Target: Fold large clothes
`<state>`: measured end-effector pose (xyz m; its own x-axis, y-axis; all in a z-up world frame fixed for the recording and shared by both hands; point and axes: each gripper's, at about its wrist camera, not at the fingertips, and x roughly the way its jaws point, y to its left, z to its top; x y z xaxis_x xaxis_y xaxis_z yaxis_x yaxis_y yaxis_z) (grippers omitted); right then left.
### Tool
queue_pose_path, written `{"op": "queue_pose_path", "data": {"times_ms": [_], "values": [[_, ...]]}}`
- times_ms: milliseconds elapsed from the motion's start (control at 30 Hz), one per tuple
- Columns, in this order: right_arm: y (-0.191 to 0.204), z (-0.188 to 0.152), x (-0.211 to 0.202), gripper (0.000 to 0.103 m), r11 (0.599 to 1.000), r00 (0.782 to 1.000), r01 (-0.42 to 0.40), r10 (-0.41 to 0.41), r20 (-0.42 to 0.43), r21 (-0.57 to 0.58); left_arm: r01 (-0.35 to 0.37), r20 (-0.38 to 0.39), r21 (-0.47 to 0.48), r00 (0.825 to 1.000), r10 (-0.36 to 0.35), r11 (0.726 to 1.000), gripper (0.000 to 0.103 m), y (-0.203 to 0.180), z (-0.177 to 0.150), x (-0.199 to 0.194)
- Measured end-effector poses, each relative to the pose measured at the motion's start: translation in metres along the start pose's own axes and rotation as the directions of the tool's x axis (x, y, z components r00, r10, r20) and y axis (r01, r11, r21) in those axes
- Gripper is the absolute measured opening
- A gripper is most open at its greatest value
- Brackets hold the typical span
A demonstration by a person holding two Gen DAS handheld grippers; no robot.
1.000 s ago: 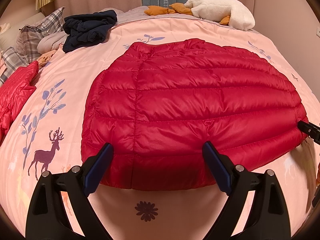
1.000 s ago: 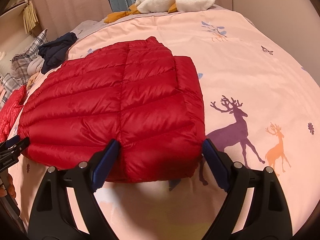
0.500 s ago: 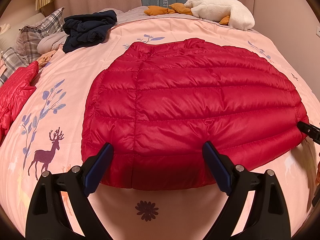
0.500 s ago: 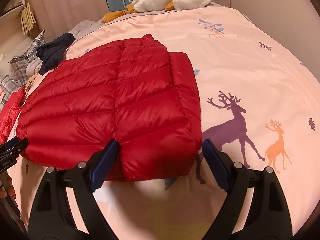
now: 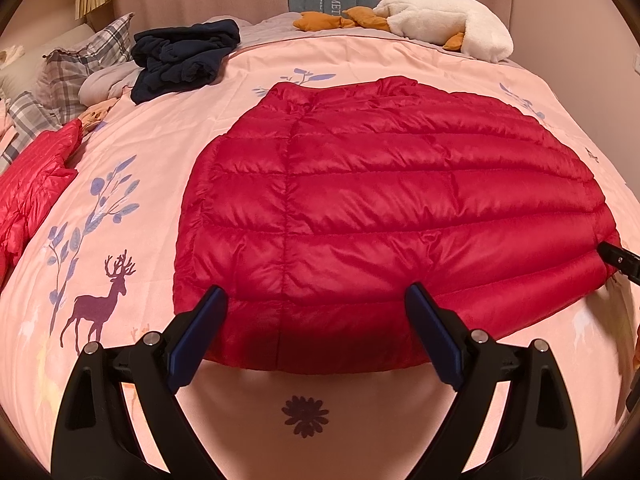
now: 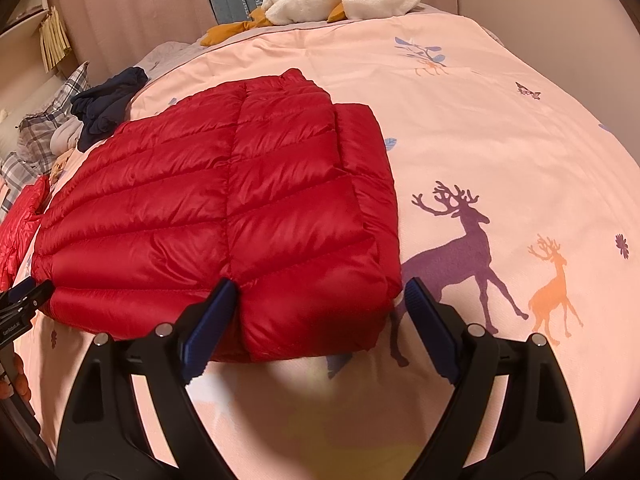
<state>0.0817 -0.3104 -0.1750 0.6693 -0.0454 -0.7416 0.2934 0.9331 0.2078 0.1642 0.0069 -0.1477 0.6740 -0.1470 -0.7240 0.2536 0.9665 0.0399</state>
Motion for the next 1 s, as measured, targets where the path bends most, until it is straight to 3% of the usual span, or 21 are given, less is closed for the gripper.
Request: {"op": "queue_pose_path", "data": {"times_ms": [1000], "values": [[-0.006, 0.0, -0.003, 0.087, 1.0, 1.0, 0.009, -0.009, 0.0, 0.003, -0.055, -0.023, -0.114, 0.998, 0.053, 0.992, 0.092, 0.059, -0.006, 0.0]]}}
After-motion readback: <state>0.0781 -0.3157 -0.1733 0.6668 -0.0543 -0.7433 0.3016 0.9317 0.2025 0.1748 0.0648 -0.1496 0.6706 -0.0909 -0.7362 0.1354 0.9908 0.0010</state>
